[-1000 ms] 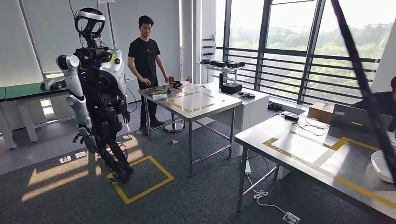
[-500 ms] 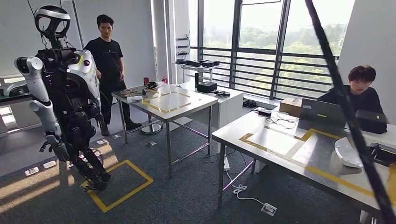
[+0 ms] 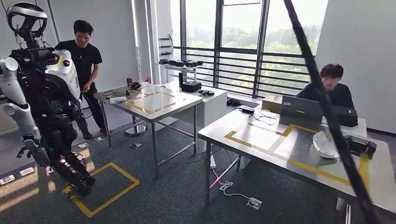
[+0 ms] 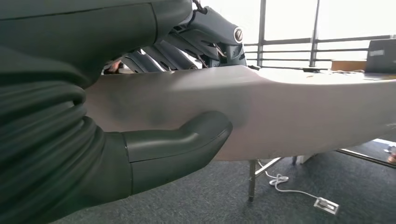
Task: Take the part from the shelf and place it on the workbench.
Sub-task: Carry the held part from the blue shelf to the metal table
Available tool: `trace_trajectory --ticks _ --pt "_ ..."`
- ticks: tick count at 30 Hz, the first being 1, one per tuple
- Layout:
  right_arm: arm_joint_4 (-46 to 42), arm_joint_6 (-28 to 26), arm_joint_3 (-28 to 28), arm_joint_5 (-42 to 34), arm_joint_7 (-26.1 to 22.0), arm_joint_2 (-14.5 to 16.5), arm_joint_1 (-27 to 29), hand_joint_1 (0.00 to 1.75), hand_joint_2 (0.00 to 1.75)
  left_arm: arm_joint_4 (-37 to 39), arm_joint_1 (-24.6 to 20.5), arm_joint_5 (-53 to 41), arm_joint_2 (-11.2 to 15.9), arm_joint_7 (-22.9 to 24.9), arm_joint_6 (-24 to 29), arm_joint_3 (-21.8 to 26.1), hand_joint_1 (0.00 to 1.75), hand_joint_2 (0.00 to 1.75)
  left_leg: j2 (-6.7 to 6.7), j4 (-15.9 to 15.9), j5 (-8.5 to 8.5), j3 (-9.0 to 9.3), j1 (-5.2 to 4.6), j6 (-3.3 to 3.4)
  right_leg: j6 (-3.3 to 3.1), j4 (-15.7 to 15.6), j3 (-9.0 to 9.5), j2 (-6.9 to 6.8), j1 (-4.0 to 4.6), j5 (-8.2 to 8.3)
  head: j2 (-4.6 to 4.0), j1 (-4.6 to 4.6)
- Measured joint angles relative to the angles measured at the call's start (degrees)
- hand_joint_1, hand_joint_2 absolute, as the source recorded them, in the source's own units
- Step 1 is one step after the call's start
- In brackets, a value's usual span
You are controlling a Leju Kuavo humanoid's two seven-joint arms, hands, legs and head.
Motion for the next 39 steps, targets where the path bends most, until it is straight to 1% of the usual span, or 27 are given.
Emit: trace_trajectory --ticks 2,4,5,7,8,9,10,11,13,14,16,17,19,20,21,23,24,25,26,27,29,30,31,34,36,37,39 --pt "0.0 0.0 0.0 0.0 0.0 0.1 0.1 0.0 0.0 0.0 0.0 0.0 0.0 0.0 0.0 0.0 1.75 1.75 0.36 -0.1 -0.03 -0.03 -0.07 -0.57 -0.61 0.0 -0.19 0.73 0.02 0.27 0.0 -0.06" --pt "0.0 -0.1 0.0 0.0 0.0 0.2 0.2 0.0 0.0 0.0 0.0 -0.1 0.0 0.0 0.0 0.0 1.75 1.75 -0.45 1.5 -1.23 -0.75 0.09 -1.29 -1.32 -0.2 -0.24 1.24 -0.23 0.54 0.0 -0.13" --pt "0.0 -0.1 0.0 0.0 0.0 0.3 0.1 0.0 0.0 0.0 0.0 -0.1 0.1 0.0 0.0 0.0 1.75 1.75 -1.21 4.0 -2.76 -1.85 0.21 -1.66 -1.65 -0.3 -0.23 1.51 -0.39 0.67 0.0 -0.2" --pt "0.0 -0.1 0.0 0.0 0.0 0.3 0.1 0.0 0.0 0.1 0.1 -0.1 0.2 0.0 0.0 0.0 1.75 1.75 -2.41 11.7 -6.52 -5.27 0.45 -2.09 -2.0 -0.3 -0.34 2.14 -0.41 0.74 0.0 -0.36" --pt "0.0 -0.1 0.0 0.0 0.0 0.3 0.1 0.0 0.0 0.1 0.2 -0.1 0.4 0.1 0.0 0.0 1.75 1.75 -2.53 15.0 -7.66 -6.82 0.53 -2.19 -2.03 -0.3 -0.38 2.53 -0.4 0.75 0.0 -0.39" --pt "0.0 -0.1 0.0 0.0 0.0 0.3 0.1 0.0 0.0 0.2 0.3 0.0 0.5 0.1 0.0 0.0 1.75 1.75 -2.56 16.7 -7.77 -7.59 0.59 -2.21 -2.03 -0.3 -0.41 2.95 -0.41 0.77 0.0 -0.41" --pt "0.0 -0.2 0.0 0.0 0.0 0.3 0.1 0.0 0.0 0.2 0.4 0.0 0.7 0.2 0.0 0.0 1.75 1.75 -2.6 16.1 -6.81 -7.35 0.63 -2.16 -2.01 -0.3 -0.42 3.4 -0.42 0.78 0.0 -0.43" --pt "0.0 -0.2 0.0 0.0 0.0 0.3 0.1 0.0 0.0 0.2 0.4 0.1 0.8 0.2 0.1 0.0 1.75 1.75 -2.71 13.7 -5.16 -6.22 0.67 -2.05 -1.98 -0.2 -0.41 3.84 -0.44 0.8 0.0 -0.44" --pt "0.0 -0.4 0.0 -0.1 -0.1 0.4 0.1 0.0 0.0 0.2 0.4 0.2 1.0 0.1 0.2 0.2 1.75 1.75 -3.42 6.9 -1.74 -3.0 0.74 -1.75 -1.87 -0.1 -0.41 4.56 -0.51 0.84 -0.01 -0.47" --pt "0.0 -0.5 0.0 -0.1 -0.1 0.4 0.1 0.0 0.0 0.2 0.4 0.3 1.0 -0.1 0.2 0.3 1.75 1.75 -4.19 4.0 -0.86 -1.57 0.76 -1.64 -1.68 0.0 -0.51 4.86 -0.47 0.86 -0.01 -0.48" --pt "0.0 -0.8 0.0 -0.2 0.0 0.5 0.1 0.0 0.0 0.1 0.4 0.4 1.1 -0.6 0.2 0.6 1.75 1.75 -5.26 0.6 -0.14 -0.04 0.71 -1.32 -1.01 0.0 -0.86 5.45 -0.45 1.08 -0.01 -0.44" --pt "0.0 -1.0 0.0 -0.3 0.0 0.5 0.1 0.0 0.0 0.1 0.3 0.4 1.0 -0.8 0.2 0.6 1.75 1.75 -5.34 0.3 -0.2 0.03 0.59 -1.13 -0.58 -0.1 -1.02 5.72 -0.49 1.26 -0.01 -0.39" --pt "0.0 -1.2 0.0 -0.3 0.0 0.5 0.3 0.0 0.0 0.1 0.2 0.4 0.8 -0.9 0.1 0.7 1.75 1.75 -4.75 0.0 0.26 -0.03 0.56 -0.38 0.13 -0.2 -1.2 5.86 -0.67 1.44 -0.01 -0.31" --pt "0.0 -1.2 0.0 -0.3 0.0 0.5 0.3 0.0 0.0 0.1 0.0 0.4 0.6 -0.9 0.0 0.8 1.75 1.75 -4.41 -0.3 0.51 -0.02 0.65 0.07 0.37 0.5 -1.59 5.28 -0.66 0.87 -0.01 -0.22" --pt "0.0 -1.3 0.0 -0.2 0.0 0.5 0.2 0.0 0.0 0.1 -0.1 0.5 0.5 -0.8 -0.1 0.9 1.75 1.75 -3.98 -0.6 0.73 -0.01 0.76 0.45 0.56 2.4 -2.45 4.5 -0.58 -0.32 -0.01 -0.13" --pt "0.0 -1.5 0.0 -0.2 -0.1 0.4 0.0 0.0 0.0 0.2 -0.2 0.6 0.3 -0.6 -0.6 1.2 1.75 1.75 -3.03 -0.7 0.86 -0.08 0.71 0.85 0.8 9.6 -5.71 3.03 -0.46 -4.12 -0.01 0.05" --pt "0.0 -1.6 0.0 -0.2 -0.1 0.4 -0.1 0.0 0.0 0.3 -0.2 0.6 0.4 -0.6 -1.1 1.2 1.75 1.75 -2.52 -0.6 0.83 -0.14 0.62 0.89 0.9 13.3 -7.37 2.82 -0.43 -5.62 -0.01 0.09" --pt "0.0 -1.7 0.0 -0.2 -0.2 0.3 -0.1 0.0 0.0 0.4 -0.2 0.7 0.4 -0.8 -1.5 1.3 1.75 1.75 -2.04 -0.6 0.8 -0.2 0.55 0.94 0.95 15.6 -8.32 2.73 -0.43 -6.2 -0.01 0.1" --pt "0.0 -1.8 0.0 -0.3 -0.3 0.3 -0.1 0.0 0.0 0.5 -0.2 0.8 0.4 -1.1 -2.0 1.3 1.75 1.75 -1.63 -0.5 0.76 -0.24 0.51 0.96 0.93 15.7 -8.14 2.62 -0.43 -5.68 0.0 0.11" --pt "0.0 -2.0 0.0 -0.3 -0.3 0.3 0.0 0.0 0.0 0.5 -0.2 0.9 0.3 -1.4 -2.3 1.4 1.75 1.75 -1.27 -0.3 0.69 -0.27 0.49 0.95 0.87 13.2 -6.74 2.4 -0.43 -4.2 0.0 0.11" --pt "0.0 -2.3 0.0 -0.2 -0.4 0.3 -0.2 0.0 0.0 0.4 -0.4 1.2 0.1 -1.8 -2.7 1.5 1.75 1.75 -0.67 0.0 0.47 -0.31 0.37 0.75 0.56 5.2 -2.3 1.13 -0.23 -1.01 -0.01 0.13" --pt "0.0 -2.5 0.0 -0.2 -0.3 0.3 -0.3 0.0 0.0 0.4 -0.5 1.3 0.0 -2.0 -3.0 1.5 1.75 1.75 -0.45 0.1 0.36 -0.35 0.24 0.53 0.28 2.0 -0.71 0.57 -0.06 -0.14 -0.01 0.1" --pt "0.0 -2.6 0.0 -0.2 -0.3 0.3 -0.4 0.0 0.0 0.3 -0.6 1.4 -0.1 -2.2 -3.4 1.6 1.75 1.75 -0.25 0.1 0.3 -0.37 0.12 0.27 -0.02 0.4 0.06 0.21 0.13 0.12 -0.02 0.07" --pt "0.0 -2.4 0.0 -0.2 0.0 0.3 -0.4 0.0 0.0 0.3 -0.8 1.5 -0.7 -2.5 -4.4 1.8 1.75 1.75 0.14 0.1 0.2 -0.39 0.08 -0.63 -0.95 -0.2 -0.05 0.82 0.18 0.27 -0.01 0.0" --pt "0.0 -2.2 0.0 -0.3 0.2 0.3 -0.5 0.0 0.0 0.4 -0.9 1.6 -1.1 -2.8 -4.6 1.9 1.75 1.75 -0.89 2.1 -1.29 -1.31 0.21 -1.31 -1.62 -0.5 -0.02 1.26 -0.15 0.57 0.0 -0.09" --pt "0.0 -2.2 0.0 -0.3 0.2 0.3 -0.5 0.0 0.0 0.4 -0.9 1.6 -1.3 -3.0 -4.7 2.0 1.75 1.75 -1.62 4.9 -2.91 -2.54 0.34 -1.62 -1.87 -0.6 0.0 1.53 -0.26 0.66 0.0 -0.16" --pt "0.0 -2.2 0.0 -0.3 0.1 0.3 -0.4 0.0 0.0 0.6 -0.6 1.7 -1.3 -3.4 -4.6 2.1 1.75 1.75 -2.43 12.5 -6.39 -5.93 0.56 -1.97 -2.11 -0.6 -0.04 2.21 -0.27 0.68 0.0 -0.26"
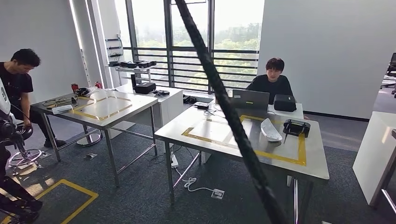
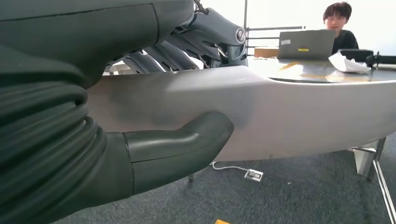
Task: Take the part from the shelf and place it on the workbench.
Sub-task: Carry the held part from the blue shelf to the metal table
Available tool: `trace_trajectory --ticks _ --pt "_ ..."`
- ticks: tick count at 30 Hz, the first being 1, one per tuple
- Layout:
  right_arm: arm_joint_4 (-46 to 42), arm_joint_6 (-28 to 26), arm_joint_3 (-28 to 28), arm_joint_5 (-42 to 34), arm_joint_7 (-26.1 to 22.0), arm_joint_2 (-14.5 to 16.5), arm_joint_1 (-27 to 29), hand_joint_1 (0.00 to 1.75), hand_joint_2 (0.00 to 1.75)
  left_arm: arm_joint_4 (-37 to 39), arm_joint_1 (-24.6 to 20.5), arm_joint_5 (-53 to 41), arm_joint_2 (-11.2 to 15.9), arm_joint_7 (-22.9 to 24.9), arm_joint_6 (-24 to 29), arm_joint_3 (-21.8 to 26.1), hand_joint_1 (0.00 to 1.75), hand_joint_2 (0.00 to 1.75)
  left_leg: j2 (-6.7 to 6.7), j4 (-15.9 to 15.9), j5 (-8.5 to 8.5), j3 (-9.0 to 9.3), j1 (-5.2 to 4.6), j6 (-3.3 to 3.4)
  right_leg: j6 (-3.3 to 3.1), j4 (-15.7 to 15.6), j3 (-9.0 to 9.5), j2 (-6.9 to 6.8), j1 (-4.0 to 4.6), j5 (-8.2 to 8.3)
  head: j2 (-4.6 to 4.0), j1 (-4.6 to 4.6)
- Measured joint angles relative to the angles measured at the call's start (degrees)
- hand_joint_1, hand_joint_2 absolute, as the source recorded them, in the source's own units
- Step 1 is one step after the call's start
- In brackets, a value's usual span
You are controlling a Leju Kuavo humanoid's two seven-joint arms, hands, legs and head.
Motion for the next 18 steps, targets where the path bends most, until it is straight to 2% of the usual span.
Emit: trace_trajectory --ticks 1,2,3,5,6,7,9,11,13,15,16,17,18 --pt "0.0 0.0 0.0 0.0 0.0 0.0 0.1 0.0 0.0 0.1 0.3 0.0 0.1 -0.1 0.0 0.0 1.75 1.75 -0.06 2.8 -0.77 -1.32 0.09 -0.1 -0.03 0.0 -0.01 0.42 0.0 -0.01 0.0 -0.04" --pt "0.0 0.0 0.0 0.0 0.0 0.0 0.2 0.0 0.0 0.3 0.5 0.0 0.1 -0.2 0.0 0.1 1.75 1.75 -0.09 3.6 -0.41 -1.74 0.17 -0.11 -0.04 0.1 -0.02 0.84 -0.02 -0.01 0.0 -0.07" --pt "0.0 0.0 0.0 0.0 0.0 0.0 0.2 0.0 0.0 0.3 0.6 0.0 0.2 -0.3 0.1 0.1 1.75 1.75 -0.15 1.9 1.04 -1.03 0.26 -0.08 -0.01 0.1 -0.02 1.29 -0.05 -0.02 0.0 -0.08" --pt "0.0 0.0 0.0 0.0 0.1 0.0 0.3 0.0 0.0 0.4 0.6 0.0 0.1 -0.6 0.1 0.1 1.75 1.75 -1.01 -5.7 4.79 2.56 0.44 0.12 0.24 0.3 -0.05 2.16 -0.13 -0.08 0.0 -0.1" --pt "0.0 0.0 0.0 -0.1 0.2 0.0 0.2 0.0 0.0 0.4 0.6 0.0 0.1 -0.7 0.1 0.1 1.75 1.75 -1.61 -9.1 5.95 4.24 0.5 0.24 0.54 0.5 -0.15 2.59 -0.11 -0.11 0.0 -0.11" --pt "0.0 0.0 0.0 -0.1 0.4 0.0 0.2 0.0 0.0 0.4 0.6 0.0 0.0 -0.8 0.1 0.2 1.75 1.75 -2.12 -11.2 6.44 5.26 0.47 0.38 0.92 0.6 -0.28 2.92 -0.13 -0.06 0.0 -0.07" --pt "0.0 0.0 0.0 -0.1 0.7 -0.1 0.4 0.0 0.0 0.4 0.7 0.0 -0.2 -0.8 0.0 0.2 1.75 1.75 -2.29 -12.1 6.46 5.62 0.25 0.85 1.8 0.4 -0.49 3.48 -0.24 0.22 -0.01 -0.02" --pt "0.0 0.1 0.0 -0.1 0.8 -0.1 0.6 0.0 0.0 0.4 0.7 0.0 -0.6 -0.8 0.0 0.2 1.75 1.75 -1.79 -12.4 6.88 5.58 0.31 1.71 2.46 0.5 -0.73 3.03 -0.38 0.06 -0.01 0.04" --pt "0.0 0.2 0.0 -0.1 0.8 -0.2 0.5 0.0 0.0 0.4 0.7 -0.1 -0.9 -0.9 0.0 0.2 1.75 1.75 -1.11 -12.8 7.23 5.57 0.49 2.46 2.85 4.1 -2.39 1.49 -0.28 -2.23 -0.01 0.21" --pt "0.0 0.2 0.0 -0.2 0.8 -0.3 0.4 0.0 0.0 0.5 0.8 -0.3 -1.1 -0.9 -0.1 0.2 1.75 1.75 -0.3 -12.8 7.23 5.47 0.33 2.77 3.12 11.8 -5.92 0.55 -0.17 -5.98 -0.01 0.37" --pt "0.0 0.2 0.0 -0.2 0.8 -0.3 0.4 0.0 0.0 0.6 1.0 -0.3 -1.1 -0.9 -0.1 0.2 1.75 1.75 0.12 -12.8 7.21 5.42 0.23 2.83 3.2 15.2 -7.44 0.49 -0.17 -7.16 -0.01 0.39" --pt "0.0 0.2 0.0 -0.2 0.7 -0.3 0.5 0.0 0.0 0.6 1.1 -0.3 -1.1 -0.9 -0.1 0.2 1.75 1.75 0.52 -12.7 7.18 5.39 0.15 2.87 3.21 16.7 -8.08 0.43 -0.17 -7.3 -0.01 0.4" --pt "0.0 0.2 0.0 -0.2 0.7 -0.3 0.6 0.0 0.0 0.7 1.2 -0.3 -1.1 -0.9 -0.1 0.2 1.75 1.75 0.88 -12.7 7.16 5.38 0.11 2.87 3.16 15.8 -7.5 0.32 -0.16 -6.34 -0.01 0.42"
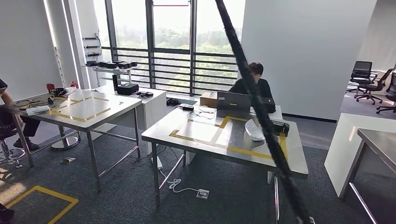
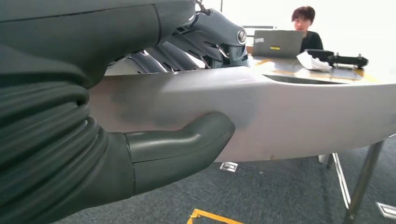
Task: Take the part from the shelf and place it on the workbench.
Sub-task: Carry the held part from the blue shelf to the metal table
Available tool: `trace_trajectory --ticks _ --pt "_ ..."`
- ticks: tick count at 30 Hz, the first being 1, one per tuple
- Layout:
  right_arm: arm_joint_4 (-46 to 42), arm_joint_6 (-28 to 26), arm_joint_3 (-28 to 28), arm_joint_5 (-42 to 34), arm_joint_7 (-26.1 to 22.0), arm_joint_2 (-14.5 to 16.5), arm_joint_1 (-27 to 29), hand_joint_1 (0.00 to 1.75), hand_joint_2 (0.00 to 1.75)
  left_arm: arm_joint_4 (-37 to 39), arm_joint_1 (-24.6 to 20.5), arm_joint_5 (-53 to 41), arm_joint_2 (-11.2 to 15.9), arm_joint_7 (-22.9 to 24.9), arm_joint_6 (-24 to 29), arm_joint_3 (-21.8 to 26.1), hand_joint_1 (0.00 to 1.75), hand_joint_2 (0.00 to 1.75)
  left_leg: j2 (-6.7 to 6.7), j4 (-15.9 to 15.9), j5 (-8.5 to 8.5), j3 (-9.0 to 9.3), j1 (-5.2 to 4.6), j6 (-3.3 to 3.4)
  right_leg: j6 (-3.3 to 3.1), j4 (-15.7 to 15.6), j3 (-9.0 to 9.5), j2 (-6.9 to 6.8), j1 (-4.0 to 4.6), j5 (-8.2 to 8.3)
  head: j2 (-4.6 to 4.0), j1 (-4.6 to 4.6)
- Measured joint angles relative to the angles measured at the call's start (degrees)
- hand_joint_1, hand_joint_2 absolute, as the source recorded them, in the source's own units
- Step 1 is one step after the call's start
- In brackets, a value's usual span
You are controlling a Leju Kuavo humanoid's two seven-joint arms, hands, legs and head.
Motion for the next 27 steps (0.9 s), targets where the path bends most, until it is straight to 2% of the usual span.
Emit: trace_trajectory --ticks 1,3,4,5,7,9,10,12,13,14,15,16,18,19,20,22,24,25,27 --pt "0.0 0.0 0.0 0.0 -0.1 0.0 0.0 0.0 0.0 0.0 0.0 0.0 0.0 0.0 0.0 0.0 1.75 1.75 0.33 0.1 -0.05 0.01 -0.02 -0.04 -0.11 -3.3 1.76 -0.29 0.02 1.79 0.01 0.01" --pt "0.0 -0.1 0.0 0.0 -0.1 -0.1 0.0 0.0 0.0 0.0 0.0 0.0 -0.1 -0.3 0.0 0.0 1.75 1.75 0.91 0.2 -0.21 0.04 -0.2 -0.29 -0.53 -11.6 6.07 -1.68 0.26 4.76 0.01 0.0" --pt "0.0 -0.1 0.0 0.0 -0.1 -0.1 -0.1 0.0 0.0 0.0 0.0 0.0 -0.1 -0.5 0.0 0.0 1.75 1.75 1.13 0.3 -0.27 0.03 -0.34 -0.53 -0.85 -14.3 7.4 -2.16 0.44 5.47 0.01 -0.02" --pt "0.0 -0.2 0.0 0.0 0.0 -0.1 -0.1 0.0 0.0 0.0 0.1 0.0 -0.1 -0.7 0.0 0.1 1.75 1.75 1.31 0.3 -0.29 0.04 -0.46 -0.79 -1.16 -15.5 7.89 -2.39 0.63 5.57 0.0 -0.04" --pt "0.0 -0.2 0.0 0.0 0.0 -0.1 0.0 0.0 0.0 0.0 0.1 0.0 -0.1 -1.0 0.0 0.1 1.75 1.75 1.67 0.1 -0.27 0.12 -0.54 -1.4 -1.79 -15.6 7.76 -1.74 0.71 5.75 0.0 -0.09" --pt "0.0 -0.2 0.0 0.0 0.0 -0.1 0.0 0.0 0.0 0.0 0.0 0.0 -0.1 -1.2 0.0 0.1 1.75 1.75 1.07 1.4 -1.35 -0.42 -0.47 -2.1 -2.49 -15.8 7.83 -1.22 0.39 6.03 0.0 -0.16" --pt "0.0 -0.2 0.0 0.0 0.0 -0.1 0.0 0.0 0.0 0.0 0.0 0.0 -0.1 -1.3 0.0 0.1 1.75 1.75 0.43 3.6 -2.69 -1.33 -0.4 -2.42 -2.81 -16.0 7.9 -0.99 0.18 6.15 0.0 -0.24" --pt "0.0 -0.2 0.0 0.0 0.0 -0.1 -0.1 0.0 0.0 0.1 0.2 0.0 0.0 -1.3 0.0 0.1 1.75 1.75 -0.72 10.9 -6.32 -4.59 -0.15 -2.85 -3.13 -16.0 7.91 -0.43 0.07 6.21 0.0 -0.38" --pt "0.0 -0.2 -0.1 0.0 0.0 -0.1 -0.1 0.0 0.0 0.1 0.3 0.0 0.1 -1.3 0.0 0.1 1.75 1.75 -0.89 14.4 -7.59 -6.19 -0.06 -2.97 -3.16 -16.0 7.9 -0.08 0.07 6.21 0.0 -0.4" --pt "0.0 -0.2 -0.1 0.0 0.0 -0.1 0.0 0.0 0.0 0.2 0.4 0.0 0.2 -1.3 0.0 0.1 1.75 1.75 -0.94 16.4 -7.91 -7.17 0.01 -3.03 -3.17 -16.0 7.89 0.31 0.06 6.21 0.0 -0.42" --pt "0.0 -0.2 -0.1 0.0 0.0 -0.1 0.0 0.0 0.0 0.3 0.4 0.0 0.3 -1.3 0.0 0.1 1.75 1.75 -0.98 16.1 -7.06 -7.08 0.07 -3.02 -3.15 -16.0 7.9 0.73 0.03 6.22 0.0 -0.43" --pt "0.0 -0.2 -0.2 0.0 0.0 -0.1 0.0 0.0 0.0 0.3 0.4 0.0 0.3 -1.3 0.0 0.1 1.75 1.75 -1.11 13.6 -5.3 -5.89 0.13 -2.95 -3.11 -15.9 7.93 1.18 -0.01 6.22 0.0 -0.45" --pt "0.0 -0.2 -0.2 0.0 0.0 -0.1 -0.1 0.0 0.0 0.3 0.4 0.0 0.3 -1.3 0.0 0.1 1.75 1.75 -2.52 5.4 -1.64 -1.94 0.32 -2.77 -2.77 -15.7 7.9 2.06 -0.03 6.21 0.0 -0.48" --pt "0.0 -0.2 -0.2 0.0 0.0 -0.1 -0.1 0.0 0.0 0.3 0.4 0.0 0.3 -1.3 0.0 0.1 1.75 1.75 -3.22 2.3 -0.72 -0.47 0.37 -2.64 -2.45 -15.7 7.77 2.45 0.0 6.24 0.0 -0.48" --pt "0.0 -0.3 -0.2 0.0 0.0 -0.1 -0.1 0.0 0.0 0.3 0.3 0.0 0.3 -1.3 0.0 0.1 1.75 1.75 -3.8 0.7 -0.42 0.3 0.35 -2.48 -2.04 -15.6 7.59 2.8 -0.02 6.32 0.0 -0.46" --pt "0.0 -0.3 -0.2 0.0 0.0 -0.1 0.0 0.0 0.0 0.3 0.3 0.0 0.2 -1.3 0.0 0.1 1.75 1.75 -3.62 0.3 -0.36 0.37 0.18 -1.89 -1.18 -15.8 7.33 3.41 -0.18 6.64 0.0 -0.41" --pt "0.0 -0.3 -0.2 0.0 0.0 -0.1 0.1 0.0 0.0 0.3 0.3 0.0 0.0 -1.3 0.0 0.1 1.75 1.75 -2.94 0.0 0.02 0.33 0.29 -1.03 -0.61 -15.1 6.9 2.88 -0.3 6.12 0.0 -0.32" --pt "0.0 -0.3 -0.2 0.0 0.0 -0.2 0.0 0.0 0.0 0.3 0.3 0.0 -0.1 -1.3 0.0 0.1 1.75 1.75 -2.51 -0.2 0.18 0.32 0.4 -0.66 -0.42 -13.2 6.04 2.15 -0.23 4.96 0.0 -0.22" --pt "0.0 -0.3 -0.2 0.0 0.1 -0.3 -0.2 0.0 0.0 0.4 0.3 0.0 -0.2 -1.3 -0.1 0.1 1.75 1.75 -1.61 -0.2 0.24 0.22 0.35 -0.27 -0.16 -6.1 2.73 0.59 -0.06 1.19 0.0 -0.04"
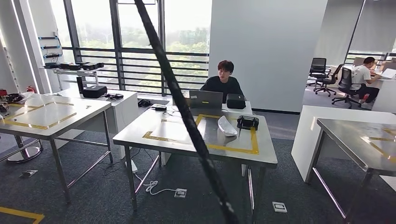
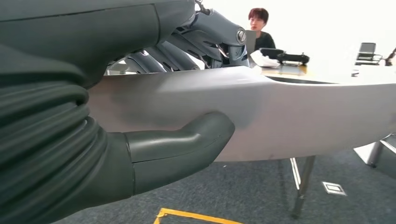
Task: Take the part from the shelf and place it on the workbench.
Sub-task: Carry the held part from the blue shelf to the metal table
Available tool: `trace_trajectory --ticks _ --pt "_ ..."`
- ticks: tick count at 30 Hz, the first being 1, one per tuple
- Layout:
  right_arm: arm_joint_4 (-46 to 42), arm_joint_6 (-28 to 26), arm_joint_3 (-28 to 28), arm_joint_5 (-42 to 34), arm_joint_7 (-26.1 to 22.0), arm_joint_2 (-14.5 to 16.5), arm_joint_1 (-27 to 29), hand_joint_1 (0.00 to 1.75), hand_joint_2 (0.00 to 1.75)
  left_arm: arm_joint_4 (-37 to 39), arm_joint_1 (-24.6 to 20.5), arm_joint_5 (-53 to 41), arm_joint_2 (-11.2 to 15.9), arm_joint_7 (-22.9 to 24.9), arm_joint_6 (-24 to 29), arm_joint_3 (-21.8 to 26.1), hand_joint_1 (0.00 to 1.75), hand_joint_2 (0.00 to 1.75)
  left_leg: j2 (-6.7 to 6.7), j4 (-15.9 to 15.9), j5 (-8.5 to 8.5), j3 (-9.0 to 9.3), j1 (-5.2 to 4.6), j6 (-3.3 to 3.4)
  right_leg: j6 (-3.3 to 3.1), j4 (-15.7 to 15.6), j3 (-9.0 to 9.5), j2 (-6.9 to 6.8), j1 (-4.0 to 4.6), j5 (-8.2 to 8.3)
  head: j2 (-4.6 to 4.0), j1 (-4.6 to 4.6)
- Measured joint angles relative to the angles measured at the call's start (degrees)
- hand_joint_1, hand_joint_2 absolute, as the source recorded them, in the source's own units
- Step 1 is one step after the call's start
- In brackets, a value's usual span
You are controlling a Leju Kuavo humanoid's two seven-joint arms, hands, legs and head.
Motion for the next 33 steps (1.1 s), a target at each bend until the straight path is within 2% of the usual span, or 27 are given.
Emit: trace_trajectory --ticks 1,2,3,4,6,7,8,10,12,13,14,16,17,18,19,20,22,23,24,26,28,29,31,32,33 --pt "0.0 0.0 0.0 0.0 0.0 0.0 0.0 0.0 0.0 0.1 0.0 0.0 0.0 0.0 -0.1 0.0 1.75 1.75 0.48 0.0 -0.03 -0.08 -0.09 0.06 0.1 3.9 -1.8 -0.29 0.02 -1.6 0.0 0.04" --pt "0.0 0.0 0.0 0.0 0.1 -0.1 0.0 0.0 0.0 0.2 0.1 0.0 0.0 0.0 -0.1 0.0 1.75 1.75 0.92 0.1 -0.06 -0.14 -0.18 0.1 0.12 6.5 -2.96 -0.42 0.03 -2.33 0.0 0.04" --pt "0.0 0.0 0.0 0.0 0.1 -0.1 0.1 0.0 0.0 0.3 0.1 0.0 0.0 0.1 -0.2 0.0 1.75 1.75 1.33 0.1 -0.08 -0.17 -0.24 0.13 0.07 6.7 -2.95 -0.52 0.04 -1.89 0.0 0.05" --pt "0.0 0.0 0.0 0.0 0.2 -0.1 0.2 0.0 0.0 0.3 0.1 -0.1 0.0 0.1 -0.2 0.0 1.75 1.75 1.7 0.2 -0.12 -0.17 -0.28 0.13 -0.04 4.5 -1.73 -0.68 0.06 -0.48 0.0 0.07" --pt "0.0 0.0 0.0 0.0 0.2 -0.2 0.1 0.0 0.0 0.3 0.1 -0.1 -0.1 0.1 -0.2 0.0 1.75 1.75 2.37 0.3 -0.25 -0.1 -0.43 -0.01 -0.44 -3.8 2.83 -1.75 0.28 2.97 0.0 0.09" --pt "0.0 0.0 -0.1 0.0 0.2 -0.2 0.1 0.0 0.0 0.3 0.0 -0.1 -0.2 0.1 -0.2 0.0 1.75 1.75 2.61 0.4 -0.32 -0.09 -0.54 -0.2 -0.73 -7.2 4.53 -2.23 0.46 3.98 0.0 0.08" --pt "0.0 0.0 -0.1 0.0 0.2 -0.2 0.0 0.0 0.0 0.2 0.0 -0.2 -0.2 0.1 -0.2 0.0 1.75 1.75 2.81 0.4 -0.36 -0.08 -0.65 -0.46 -1.02 -9.2 5.45 -2.56 0.65 4.4 -0.01 0.05" --pt "0.0 0.0 -0.1 0.0 0.2 -0.2 0.1 0.0 0.0 0.2 0.0 -0.2 -0.3 0.1 -0.2 0.0 1.75 1.75 3.17 0.2 -0.32 -0.01 -0.75 -1.09 -1.57 -9.8 5.43 -2.2 0.87 4.48 0.0 -0.01" --pt "0.0 0.0 -0.1 0.0 0.2 -0.2 0.2 0.0 0.0 0.2 0.0 -0.2 -0.4 0.1 -0.2 0.0 1.75 1.75 2.82 0.6 -0.8 -0.24 -0.68 -1.83 -2.19 -10.0 5.47 -1.72 0.56 4.76 0.0 -0.07" --pt "0.0 0.0 -0.1 0.0 0.2 -0.2 0.2 0.0 0.0 0.2 -0.1 -0.3 -0.4 0.1 -0.2 0.1 1.75 1.75 2.25 2.0 -1.77 -0.85 -0.64 -2.19 -2.53 -10.2 5.54 -1.51 0.37 4.91 0.0 -0.13" --pt "0.0 0.0 -0.1 0.0 0.2 -0.2 0.1 0.0 0.0 0.2 -0.1 -0.3 -0.4 0.1 -0.2 0.1 1.75 1.75 1.55 4.7 -3.31 -2.07 -0.55 -2.49 -2.78 -10.3 5.59 -1.31 0.2 5.01 0.0 -0.21" --pt "0.0 0.0 -0.1 0.0 0.2 -0.2 0.1 0.0 0.0 0.3 0.0 -0.5 -0.3 0.2 -0.2 0.1 1.75 1.75 0.74 12.6 -6.92 -5.68 -0.4 -2.82 -2.99 -10.3 5.54 -0.75 0.19 5.02 0.01 -0.33" --pt "0.0 0.0 -0.1 0.0 0.2 -0.2 0.1 0.0 0.0 0.4 0.0 -0.6 -0.1 0.2 -0.3 0.1 1.75 1.75 0.68 15.7 -7.82 -7.17 -0.36 -2.9 -3.01 -10.3 5.53 -0.4 0.19 5.02 0.01 -0.37" --pt "0.0 0.0 -0.1 0.0 0.2 -0.2 0.1 0.0 0.0 0.5 0.0 -0.7 -0.1 0.3 -0.3 0.1 1.75 1.75 0.66 16.8 -7.63 -7.78 -0.34 -2.9 -3.01 -10.3 5.53 -0.02 0.18 5.02 0.01 -0.39" --pt "0.0 0.0 -0.1 0.0 0.2 -0.2 0.2 0.0 0.0 0.5 0.0 -0.7 0.0 0.3 -0.4 0.1 1.75 1.75 0.6 15.5 -6.31 -7.21 -0.31 -2.85 -3.0 -10.3 5.56 0.39 0.15 5.01 0.01 -0.41" --pt "0.0 0.0 -0.1 0.0 0.2 -0.2 0.1 0.0 0.0 0.5 0.0 -0.7 0.0 0.3 -0.4 0.1 1.75 1.75 0.34 12.1 -4.22 -5.57 -0.25 -2.74 -2.94 -10.2 5.59 0.82 0.11 4.99 0.01 -0.43" --pt "0.0 0.0 -0.1 0.0 0.0 -0.2 0.1 0.0 0.0 0.6 -0.1 -0.7 0.0 0.3 -0.4 0.3 1.75 1.75 -1.29 4.1 -1.05 -1.72 -0.04 -2.5 -2.57 -9.9 5.48 1.66 0.1 4.91 0.01 -0.45" --pt "0.0 0.0 -0.1 0.0 0.0 -0.2 0.0 0.0 0.0 0.6 -0.1 -0.7 0.0 0.2 -0.4 0.3 1.75 1.75 -1.97 1.6 -0.37 -0.52 -0.01 -2.35 -2.22 -9.8 5.31 2.04 0.11 4.94 0.01 -0.42" --pt "0.0 0.0 -0.1 0.0 -0.1 -0.2 0.1 0.0 0.0 0.6 -0.1 -0.7 0.0 0.2 -0.4 0.4 1.75 1.75 -2.42 0.6 -0.34 -0.06 -0.06 -2.12 -1.8 -9.8 5.13 2.39 0.09 5.04 0.01 -0.39" --pt "0.0 -0.1 -0.1 0.1 0.0 -0.2 0.2 0.0 0.0 0.6 -0.2 -0.7 0.0 0.1 -0.4 0.6 1.75 1.75 -1.93 0.4 -0.12 -0.06 -0.15 -1.4 -0.99 -10.0 4.89 2.95 -0.06 5.29 0.01 -0.34" --pt "0.0 -0.1 -0.1 0.1 0.0 -0.2 0.2 0.0 0.0 0.6 -0.3 -0.7 -0.2 0.1 -0.3 0.8 1.75 1.75 -1.22 0.0 0.2 -0.01 0.01 -0.6 -0.5 -8.6 4.19 2.08 -0.06 4.37 0.0 -0.22" --pt "0.0 -0.1 -0.1 0.1 0.0 -0.2 0.1 0.0 0.0 0.6 -0.3 -0.7 -0.3 0.1 -0.3 0.9 1.75 1.75 -0.78 -0.2 0.31 0.0 0.11 -0.28 -0.33 -6.3 3.1 1.25 0.0 3.01 0.0 -0.14" --pt "0.0 -0.1 -0.1 0.1 0.0 -0.2 0.0 0.0 0.0 0.7 -0.3 -0.7 -0.2 0.1 -0.2 1.0 1.75 1.75 0.12 -0.1 0.29 -0.11 -0.02 0.03 -0.06 1.5 -0.56 -0.14 0.08 -0.73 0.0 0.01" --pt "0.0 -0.1 -0.1 0.1 0.0 -0.2 0.0 0.0 0.0 0.7 -0.2 -0.7 -0.1 0.2 -0.2 1.0 1.75 1.75 0.59 -0.1 0.26 -0.19 -0.09 0.09 0.02 5.0 -2.23 -0.38 0.08 -2.01 0.0 0.02" --pt "0.0 -0.1 -0.1 0.1 -0.1 -0.2 0.1 0.0 0.0 0.8 -0.1 -0.7 0.0 0.2 -0.2 1.0 1.75 1.75 0.98 0.0 0.23 -0.25 -0.16 0.12 0.02 6.8 -3.04 -0.5 0.07 -2.28 0.0 0.02"
